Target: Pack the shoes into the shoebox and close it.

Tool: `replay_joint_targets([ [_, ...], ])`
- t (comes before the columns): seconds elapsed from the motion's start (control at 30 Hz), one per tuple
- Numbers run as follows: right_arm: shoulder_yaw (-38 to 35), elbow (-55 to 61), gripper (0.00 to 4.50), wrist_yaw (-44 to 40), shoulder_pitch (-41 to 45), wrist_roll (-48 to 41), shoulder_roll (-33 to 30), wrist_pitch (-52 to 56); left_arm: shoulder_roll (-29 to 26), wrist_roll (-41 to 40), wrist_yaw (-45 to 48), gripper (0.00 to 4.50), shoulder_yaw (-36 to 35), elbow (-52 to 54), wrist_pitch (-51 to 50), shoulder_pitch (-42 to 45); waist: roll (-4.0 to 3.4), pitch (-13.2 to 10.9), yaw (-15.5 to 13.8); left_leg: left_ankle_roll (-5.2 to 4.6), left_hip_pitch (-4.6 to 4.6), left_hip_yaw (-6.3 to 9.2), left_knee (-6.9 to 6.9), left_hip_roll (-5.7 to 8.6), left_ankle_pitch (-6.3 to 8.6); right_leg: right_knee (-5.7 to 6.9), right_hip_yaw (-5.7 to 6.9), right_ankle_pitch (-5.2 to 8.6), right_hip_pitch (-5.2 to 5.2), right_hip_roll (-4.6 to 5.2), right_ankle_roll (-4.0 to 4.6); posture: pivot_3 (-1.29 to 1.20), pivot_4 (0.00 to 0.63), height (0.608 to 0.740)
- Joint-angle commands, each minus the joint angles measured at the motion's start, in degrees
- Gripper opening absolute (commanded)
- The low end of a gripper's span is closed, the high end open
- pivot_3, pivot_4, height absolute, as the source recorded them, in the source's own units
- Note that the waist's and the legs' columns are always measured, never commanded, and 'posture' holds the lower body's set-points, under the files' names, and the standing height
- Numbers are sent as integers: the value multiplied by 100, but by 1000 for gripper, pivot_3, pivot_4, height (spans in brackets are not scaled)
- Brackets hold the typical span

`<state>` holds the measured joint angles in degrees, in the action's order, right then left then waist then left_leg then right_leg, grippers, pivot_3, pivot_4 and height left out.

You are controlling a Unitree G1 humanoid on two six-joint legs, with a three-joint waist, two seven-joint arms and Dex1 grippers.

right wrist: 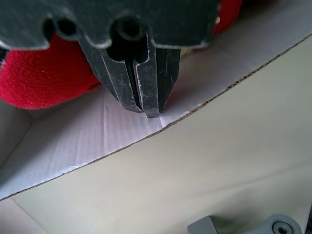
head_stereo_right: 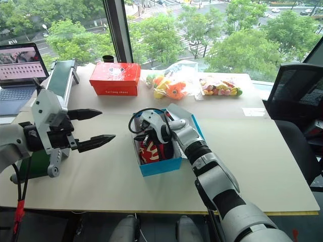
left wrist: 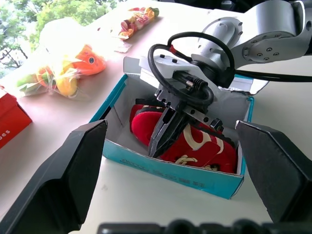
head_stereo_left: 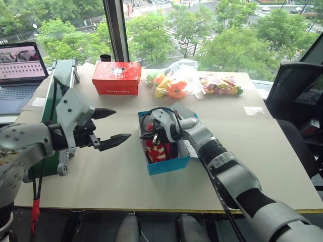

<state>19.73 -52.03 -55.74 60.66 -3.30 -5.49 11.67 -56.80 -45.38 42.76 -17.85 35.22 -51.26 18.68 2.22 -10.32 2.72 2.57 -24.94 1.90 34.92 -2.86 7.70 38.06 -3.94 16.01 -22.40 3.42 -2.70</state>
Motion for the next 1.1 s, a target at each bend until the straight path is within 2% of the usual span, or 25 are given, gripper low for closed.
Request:
replay_joint_targets([
  [0.03, 30, 1, 32, 105, -154, 289, -48, -105, 13, -16, 40, 4500, 101, -22, 154, 225, 0, 0, -10, 0, 8, 0, -1, 0, 0, 0, 0, 1, 8, 0, 0, 0, 150, 739],
  [0.1, -144, 404, 32, 31, -183, 188, -179, 31, 10, -2, 102, 4500, 181, -63, 182, 270, 0, 0, -10, 0, 15, 0, -1, 0, 0, 0, 0, 1, 13, 0, 1, 0, 150, 739],
  [0.17, -533, 1176, 32, -140, -206, -272, -294, 656, -2, 0, 189, 4500, 257, -105, 203, 302, -1, -1, -19, 0, 15, 0, -2, 0, 0, 1, 0, 1, 12, 0, 1, 0, 150, 739],
  [0.33, -1376, 3777, 32, -286, -248, -1493, -939, 2893, -55, 89, 534, 4500, 588, -329, 344, 491, -4, -3, -60, 1, -30, 1, 0, 0, -1, 2, 0, 0, -27, 1, 3, 0, 150, 739],
  [0.5, -2102, 4907, 32, 119, -177, -2306, -1333, 4175, 24, 249, 798, 4500, 935, -619, 532, 803, -3, -3, -34, 0, -40, 0, -13, -1, 0, 1, 0, 3, -45, 0, 8, 0, 150, 739],
  [0.8, -1610, 5224, 32, 343, -849, -1531, -2566, 3492, 9, 449, 1342, 4500, 1280, -1029, 763, 1264, -3, -3, -54, 0, -59, -10, -7, 0, 0, -1, -6, 6, -63, 1, 9, 0, 150, 739],
  [0.87, -1997, 5208, 32, 567, -954, -1755, -2479, 3559, -139, 588, 1441, 4500, 1257, -1172, 791, 1239, -3, -3, -34, -1, -69, -12, -7, 0, -1, 1, -10, 6, -75, 1, 10, 0, 150, 739],
  [0.97, -1806, 5212, 32, 565, -1137, -1617, -2465, 3220, -372, 1021, 1465, 4500, 1154, -1651, 1005, 985, -5, -4, 24, -2, -66, -15, -12, -1, 0, 5, -17, 6, -80, -1, 10, 0, 150, 739],
  [1.1, -1617, 4963, 32, 684, -1104, -1569, -2109, 2966, -592, 1323, 1657, 4500, 1094, -1885, 1305, 671, -6, -5, 56, -2, -61, -17, -13, -4, 0, 5, -18, 6, -78, -3, 11, 0, 150, 739],
])
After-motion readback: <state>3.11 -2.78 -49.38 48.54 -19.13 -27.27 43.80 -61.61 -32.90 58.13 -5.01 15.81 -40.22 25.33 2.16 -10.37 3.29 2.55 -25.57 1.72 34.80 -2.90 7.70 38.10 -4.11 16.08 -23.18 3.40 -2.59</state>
